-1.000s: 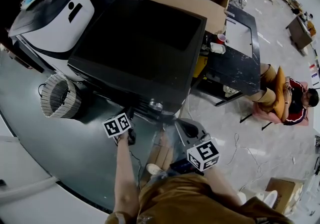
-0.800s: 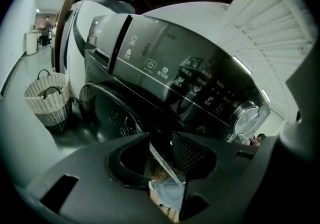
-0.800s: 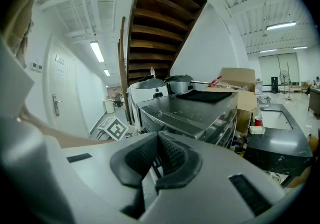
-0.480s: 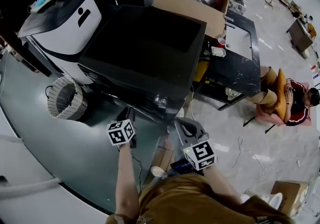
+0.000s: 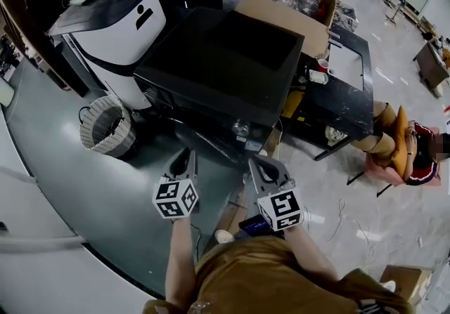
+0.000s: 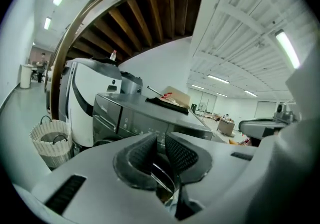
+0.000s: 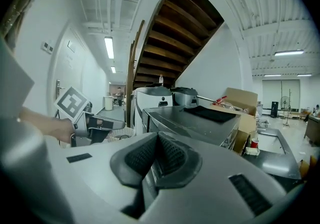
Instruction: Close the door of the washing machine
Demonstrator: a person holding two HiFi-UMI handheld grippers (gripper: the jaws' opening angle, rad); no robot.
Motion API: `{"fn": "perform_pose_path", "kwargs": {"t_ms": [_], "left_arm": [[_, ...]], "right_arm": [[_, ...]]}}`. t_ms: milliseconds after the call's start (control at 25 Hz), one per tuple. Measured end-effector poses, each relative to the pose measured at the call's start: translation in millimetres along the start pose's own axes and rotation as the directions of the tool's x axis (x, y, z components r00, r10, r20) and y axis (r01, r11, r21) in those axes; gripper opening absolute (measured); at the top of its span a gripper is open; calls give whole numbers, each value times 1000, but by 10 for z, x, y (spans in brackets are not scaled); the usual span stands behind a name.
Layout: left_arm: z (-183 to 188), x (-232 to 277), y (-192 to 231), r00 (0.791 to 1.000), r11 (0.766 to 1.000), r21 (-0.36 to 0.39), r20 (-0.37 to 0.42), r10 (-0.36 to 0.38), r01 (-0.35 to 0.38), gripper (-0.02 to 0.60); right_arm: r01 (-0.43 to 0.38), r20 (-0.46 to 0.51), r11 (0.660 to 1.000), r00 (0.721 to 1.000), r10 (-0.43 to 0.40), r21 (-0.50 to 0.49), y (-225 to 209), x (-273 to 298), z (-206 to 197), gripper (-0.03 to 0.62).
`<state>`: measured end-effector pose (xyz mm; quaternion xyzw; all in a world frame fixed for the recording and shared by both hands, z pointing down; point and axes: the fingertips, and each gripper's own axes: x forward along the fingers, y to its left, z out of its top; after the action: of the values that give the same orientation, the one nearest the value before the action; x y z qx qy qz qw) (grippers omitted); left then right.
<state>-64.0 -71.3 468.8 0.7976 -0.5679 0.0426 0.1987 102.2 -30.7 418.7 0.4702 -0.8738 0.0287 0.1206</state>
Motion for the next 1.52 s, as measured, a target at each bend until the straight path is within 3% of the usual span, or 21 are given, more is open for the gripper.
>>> {"fn": "perform_pose_path", "kwargs": {"t_ms": [200, 400, 680, 1520], "left_arm": [[216, -432, -134, 994, 999, 24, 110, 21, -24, 48], [281, -731, -162, 985, 998, 31, 164, 52, -58, 28], [322, -836, -108, 980, 995, 22, 178, 89, -94, 25], [221, -638, -252, 990, 999, 19, 136, 40, -43, 25]], "right_arm": [[-19, 25, 1000, 999, 20, -7, 193, -47, 46, 11], [-54, 43, 998, 998, 54, -18, 336, -47, 74, 11], [-73, 58, 997, 996, 74, -17, 365, -71, 133, 11], [-79, 28, 997, 996, 79, 10, 270, -35, 18, 11]]}}
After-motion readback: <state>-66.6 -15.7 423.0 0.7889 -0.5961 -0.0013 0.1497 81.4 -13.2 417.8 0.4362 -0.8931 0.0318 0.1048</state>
